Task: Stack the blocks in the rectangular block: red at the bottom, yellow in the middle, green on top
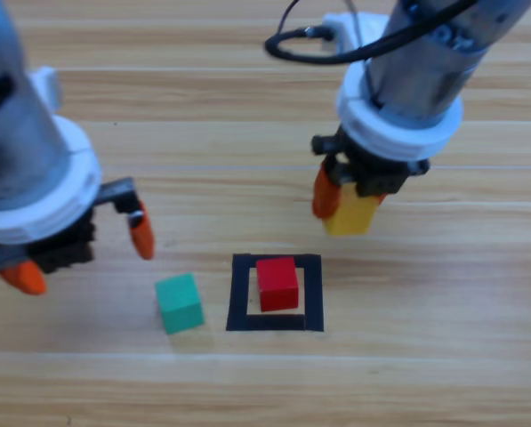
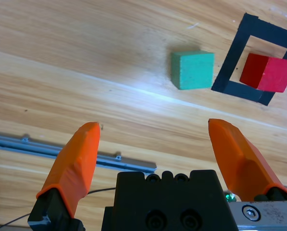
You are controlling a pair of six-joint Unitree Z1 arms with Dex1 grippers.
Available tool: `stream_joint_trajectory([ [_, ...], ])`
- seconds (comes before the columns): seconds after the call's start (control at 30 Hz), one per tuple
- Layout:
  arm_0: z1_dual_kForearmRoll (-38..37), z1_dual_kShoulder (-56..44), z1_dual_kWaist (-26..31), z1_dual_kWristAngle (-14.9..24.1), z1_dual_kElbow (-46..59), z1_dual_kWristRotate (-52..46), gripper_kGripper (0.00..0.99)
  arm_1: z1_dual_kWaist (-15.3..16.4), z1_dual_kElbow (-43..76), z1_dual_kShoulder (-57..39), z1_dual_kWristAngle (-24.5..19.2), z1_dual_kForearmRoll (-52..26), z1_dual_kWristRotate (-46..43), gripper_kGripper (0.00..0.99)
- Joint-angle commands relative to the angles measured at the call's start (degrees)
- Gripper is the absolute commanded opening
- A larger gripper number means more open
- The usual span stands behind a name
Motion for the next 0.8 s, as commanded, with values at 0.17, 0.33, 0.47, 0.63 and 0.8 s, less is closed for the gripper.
stream_joint_trajectory([
  [0.17, -0.10, -17.63, 4.77, 1.50, 8.10, 3.32, 0.965, 4.53, -7.73, 10.47, -2.19, 3.81, 1.85, 0.000],
  [0.33, 0.25, -20.80, 5.56, 1.50, 9.51, 4.55, 0.965, 4.88, -9.31, 11.79, -2.36, 3.98, 2.02, 0.000],
  [0.47, 0.25, -20.88, 5.65, 1.23, 9.68, 4.99, 0.965, 5.58, -10.45, 12.58, -2.27, 4.07, 2.02, 0.000],
  [0.63, 0.16, -20.88, 5.65, 1.14, 9.86, 5.07, 0.965, 6.02, -11.24, 13.64, -2.45, 4.16, 2.11, 0.000],
  [0.8, 0.07, -20.80, 5.65, 0.79, 9.95, 5.25, 0.965, 6.64, -11.50, 14.16, -3.77, 4.16, 2.64, 0.000],
])
